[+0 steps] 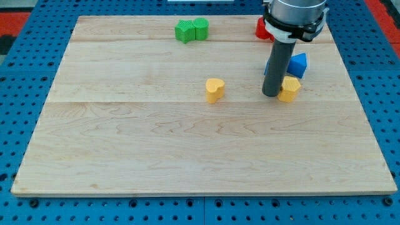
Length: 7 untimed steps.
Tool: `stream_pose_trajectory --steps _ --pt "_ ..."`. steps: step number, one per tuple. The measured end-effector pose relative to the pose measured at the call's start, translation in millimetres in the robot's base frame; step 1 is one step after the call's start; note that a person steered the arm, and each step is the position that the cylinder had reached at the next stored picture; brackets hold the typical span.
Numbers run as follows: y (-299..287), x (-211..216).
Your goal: Move the yellow heart left to the yellow hexagon
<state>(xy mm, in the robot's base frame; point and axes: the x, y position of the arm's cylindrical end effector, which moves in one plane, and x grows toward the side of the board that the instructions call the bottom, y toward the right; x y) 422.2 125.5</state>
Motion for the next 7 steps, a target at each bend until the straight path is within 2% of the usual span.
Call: stream_pose_trajectory --steps 1,2,3,6,7 --pt "2.8 18.2" --pt "66.2 27.4" --pt "84.0 27.4" --pt "84.0 -20.3" --pt "66.8 -37.8"
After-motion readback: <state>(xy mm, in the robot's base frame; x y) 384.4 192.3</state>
